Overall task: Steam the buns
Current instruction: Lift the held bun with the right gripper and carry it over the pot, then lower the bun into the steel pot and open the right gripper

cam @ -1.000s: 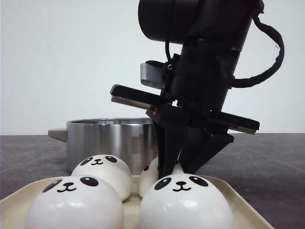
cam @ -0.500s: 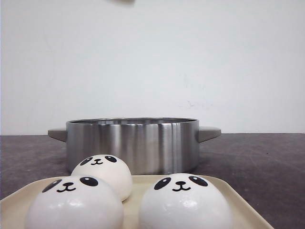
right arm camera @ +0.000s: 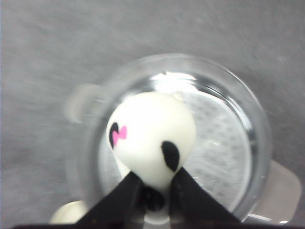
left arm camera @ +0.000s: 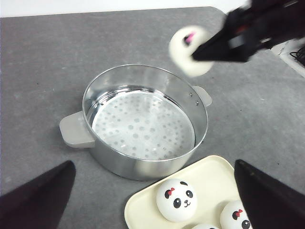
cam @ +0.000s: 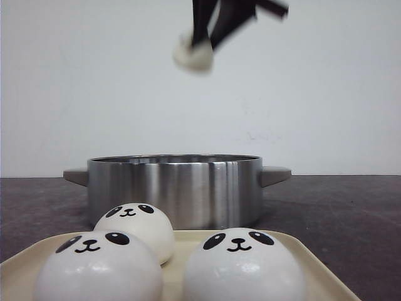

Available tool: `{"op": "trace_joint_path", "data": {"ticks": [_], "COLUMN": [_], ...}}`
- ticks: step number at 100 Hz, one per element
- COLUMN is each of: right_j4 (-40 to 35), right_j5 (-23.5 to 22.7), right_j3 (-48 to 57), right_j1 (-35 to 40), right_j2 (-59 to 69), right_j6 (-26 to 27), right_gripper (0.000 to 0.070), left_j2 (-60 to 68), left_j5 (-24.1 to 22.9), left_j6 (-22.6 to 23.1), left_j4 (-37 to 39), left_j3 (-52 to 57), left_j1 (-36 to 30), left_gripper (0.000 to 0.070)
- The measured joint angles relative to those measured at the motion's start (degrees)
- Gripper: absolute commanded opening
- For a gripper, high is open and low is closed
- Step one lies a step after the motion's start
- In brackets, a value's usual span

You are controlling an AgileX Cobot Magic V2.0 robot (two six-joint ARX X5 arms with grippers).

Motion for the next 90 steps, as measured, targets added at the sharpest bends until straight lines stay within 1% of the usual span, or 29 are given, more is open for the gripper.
{"op": "trace_joint_path", "data": {"ticks": [9, 20, 31, 38, 52, 71, 90], "right_j4": [1.2, 4.9, 7.4, 7.5, 7.3, 7.7, 7.7], "right_j5": [0.2, -0.1, -2.6, -4.0, -4.0, -4.0, -4.0], "right_j3": [0.0, 0.0, 0.0, 0.0, -0.1, -0.1, -0.1], "right_j1": [-1.7, -3.2, -4.8, -5.6, -6.6, -6.7, -6.4], "right_j2": [3.5, 7.3, 11.5, 14.0, 16.9, 17.6, 18.3], "right_j6": [-0.9, -1.3, -1.3, -1.3, -1.3, -1.3, -1.3], "right_gripper": [0.0, 0.0, 0.0, 0.0, 0.0, 0.0, 0.0001], "left_j2": [0.0, 0.0, 0.0, 0.0, 0.0, 0.0, 0.0], "left_j5": [0.0, -0.1, -0.1, -0.1, -0.2, -1.5, -1.6], "left_j6": [0.0, 0.0, 0.0, 0.0, 0.0, 0.0, 0.0], "left_j4": [-0.5, -1.2, -2.0, -2.4, -3.4, -3.4, -3.3], "left_j3": [0.0, 0.0, 0.0, 0.0, 0.0, 0.0, 0.0], "left_j1": [0.0, 0.0, 0.0, 0.0, 0.0, 0.0, 0.0], "left_gripper": [0.0661, 0.0661, 0.066, 0.066, 0.066, 0.066, 0.066]}}
